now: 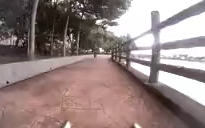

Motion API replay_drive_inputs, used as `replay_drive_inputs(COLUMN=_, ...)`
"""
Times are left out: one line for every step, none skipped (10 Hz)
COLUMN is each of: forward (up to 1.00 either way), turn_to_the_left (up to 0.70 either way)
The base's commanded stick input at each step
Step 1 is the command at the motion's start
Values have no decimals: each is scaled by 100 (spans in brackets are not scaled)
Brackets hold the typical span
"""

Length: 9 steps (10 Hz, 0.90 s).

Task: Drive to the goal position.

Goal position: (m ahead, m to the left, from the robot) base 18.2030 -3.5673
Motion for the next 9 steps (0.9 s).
replay_drive_inputs(forward=70, turn_to_the_left=0)
replay_drive_inputs(forward=70, turn_to_the_left=0)
replay_drive_inputs(forward=70, turn_to_the_left=0)
replay_drive_inputs(forward=70, turn_to_the_left=0)
replay_drive_inputs(forward=70, turn_to_the_left=0)
replay_drive_inputs(forward=70, turn_to_the_left=0)
replay_drive_inputs(forward=70, turn_to_the_left=-1)
replay_drive_inputs(forward=70, turn_to_the_left=-6)
replay_drive_inputs(forward=70, turn_to_the_left=-31)
